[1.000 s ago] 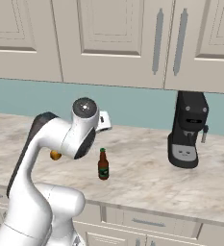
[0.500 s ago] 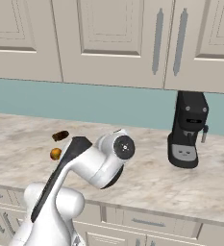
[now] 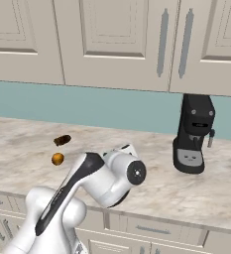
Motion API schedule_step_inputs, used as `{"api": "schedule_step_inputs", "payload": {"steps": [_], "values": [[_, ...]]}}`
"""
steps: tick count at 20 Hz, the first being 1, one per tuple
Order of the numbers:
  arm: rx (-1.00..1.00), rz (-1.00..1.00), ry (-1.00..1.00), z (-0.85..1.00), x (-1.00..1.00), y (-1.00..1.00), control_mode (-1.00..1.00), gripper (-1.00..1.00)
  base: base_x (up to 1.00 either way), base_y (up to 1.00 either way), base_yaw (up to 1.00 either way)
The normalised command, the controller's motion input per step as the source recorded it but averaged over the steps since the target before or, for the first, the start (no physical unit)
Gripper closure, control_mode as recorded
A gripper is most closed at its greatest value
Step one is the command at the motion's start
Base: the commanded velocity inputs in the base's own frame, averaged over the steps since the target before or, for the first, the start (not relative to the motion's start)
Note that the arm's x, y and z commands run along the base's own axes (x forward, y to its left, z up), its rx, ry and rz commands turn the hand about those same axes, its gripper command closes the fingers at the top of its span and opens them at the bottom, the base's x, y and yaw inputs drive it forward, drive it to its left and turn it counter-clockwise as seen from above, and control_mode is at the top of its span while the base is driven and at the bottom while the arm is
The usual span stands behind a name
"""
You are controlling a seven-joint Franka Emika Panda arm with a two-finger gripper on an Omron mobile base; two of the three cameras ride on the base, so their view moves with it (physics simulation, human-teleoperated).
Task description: Place the beer on the top shelf of the fridge to keep it out of children's reach, and place the mango and sweet potato on lower shelves for easy access.
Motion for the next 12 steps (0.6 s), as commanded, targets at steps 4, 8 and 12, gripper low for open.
{"api": "schedule_step_inputs", "payload": {"steps": [4, 8, 12], "values": [[0.14, 0.00, 0.00, -0.21, 0.14, 0.00, -1.00, -1.00, 0.00, 0.00, 0.00], [0.14, 0.00, 0.00, -0.17, 0.19, 0.00, -1.00, -1.00, 0.00, 0.00, 0.00], [0.14, 0.00, 0.03, -0.11, 0.23, -0.01, -1.00, -1.00, 0.00, 0.00, 0.00]]}}
